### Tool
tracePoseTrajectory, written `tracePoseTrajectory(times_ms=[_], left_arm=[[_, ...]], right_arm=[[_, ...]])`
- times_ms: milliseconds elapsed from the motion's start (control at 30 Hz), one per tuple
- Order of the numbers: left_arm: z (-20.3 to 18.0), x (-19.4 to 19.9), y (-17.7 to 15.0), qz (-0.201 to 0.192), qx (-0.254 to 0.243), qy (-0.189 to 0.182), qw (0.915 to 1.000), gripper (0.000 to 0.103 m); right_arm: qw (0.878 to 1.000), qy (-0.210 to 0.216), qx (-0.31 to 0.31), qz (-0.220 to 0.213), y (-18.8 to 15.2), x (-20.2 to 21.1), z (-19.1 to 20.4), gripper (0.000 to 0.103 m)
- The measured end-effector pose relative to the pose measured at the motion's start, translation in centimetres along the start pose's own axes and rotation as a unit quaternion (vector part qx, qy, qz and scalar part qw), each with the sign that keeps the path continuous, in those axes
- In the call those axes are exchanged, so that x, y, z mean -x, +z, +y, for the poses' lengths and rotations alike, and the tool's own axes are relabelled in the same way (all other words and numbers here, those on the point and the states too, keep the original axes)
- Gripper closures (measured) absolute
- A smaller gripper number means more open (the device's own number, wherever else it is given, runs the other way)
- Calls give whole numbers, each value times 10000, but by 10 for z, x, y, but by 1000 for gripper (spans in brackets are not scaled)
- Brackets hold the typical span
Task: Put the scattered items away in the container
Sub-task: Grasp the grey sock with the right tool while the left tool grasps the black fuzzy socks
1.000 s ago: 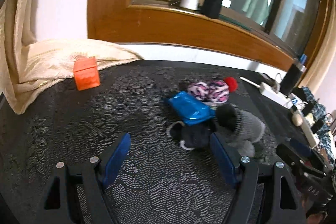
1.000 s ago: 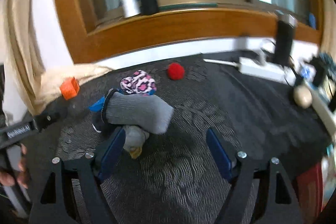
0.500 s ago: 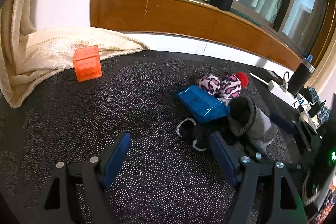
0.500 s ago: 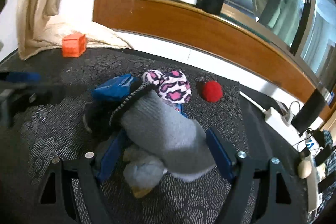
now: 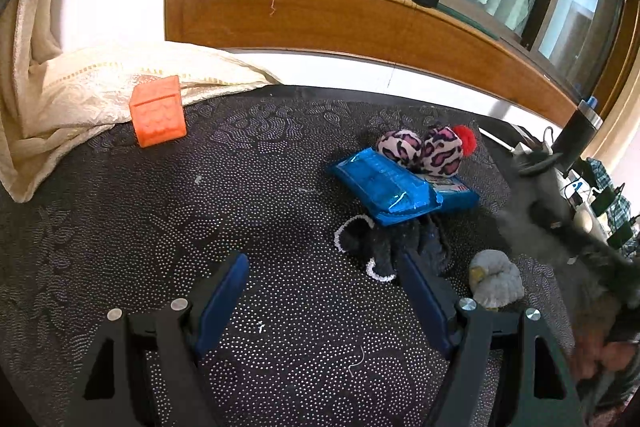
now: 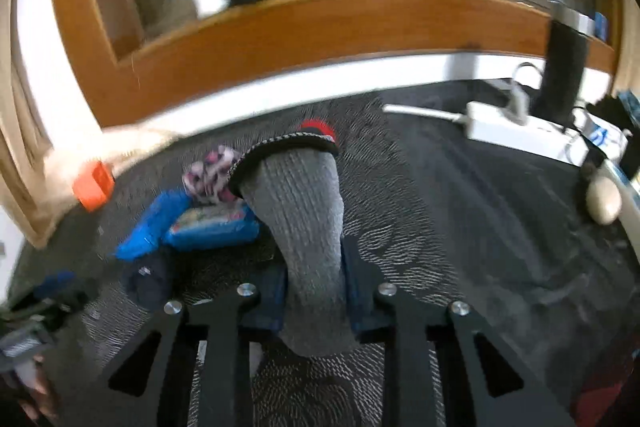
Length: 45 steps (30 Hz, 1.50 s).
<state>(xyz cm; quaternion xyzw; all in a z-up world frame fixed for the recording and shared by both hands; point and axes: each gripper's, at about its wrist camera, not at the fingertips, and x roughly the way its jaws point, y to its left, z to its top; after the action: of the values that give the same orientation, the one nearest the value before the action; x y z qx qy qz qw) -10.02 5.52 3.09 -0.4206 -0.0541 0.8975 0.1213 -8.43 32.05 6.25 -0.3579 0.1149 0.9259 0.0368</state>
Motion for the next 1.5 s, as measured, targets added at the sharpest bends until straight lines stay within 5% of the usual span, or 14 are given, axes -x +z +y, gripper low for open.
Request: tracePoseTrajectory(times_ms=[367,767,1100,1233,1500], left_arm=[[-18,-2,-11,-2,-325,-191,9993,23],[-46,-24,-2,143,-734,-17,9972,23],[-51,-58,3,255,-580,70,9980,23],[-50,-57,5,233,-564,-18,9981,42],[-56,-26,12,-12,-564,-283,9980,45]], right_arm=[[9951,141,-478,-858,-22,81,-11,77],[9928,55,-754,-931,-36,73,-33,77],[9934,12,-743,-874,-38,68,-34,77],[9929,-120,-722,-937,-39,67,-33,77],[9904,-357,-785,-1078,-40,72,-38,77]])
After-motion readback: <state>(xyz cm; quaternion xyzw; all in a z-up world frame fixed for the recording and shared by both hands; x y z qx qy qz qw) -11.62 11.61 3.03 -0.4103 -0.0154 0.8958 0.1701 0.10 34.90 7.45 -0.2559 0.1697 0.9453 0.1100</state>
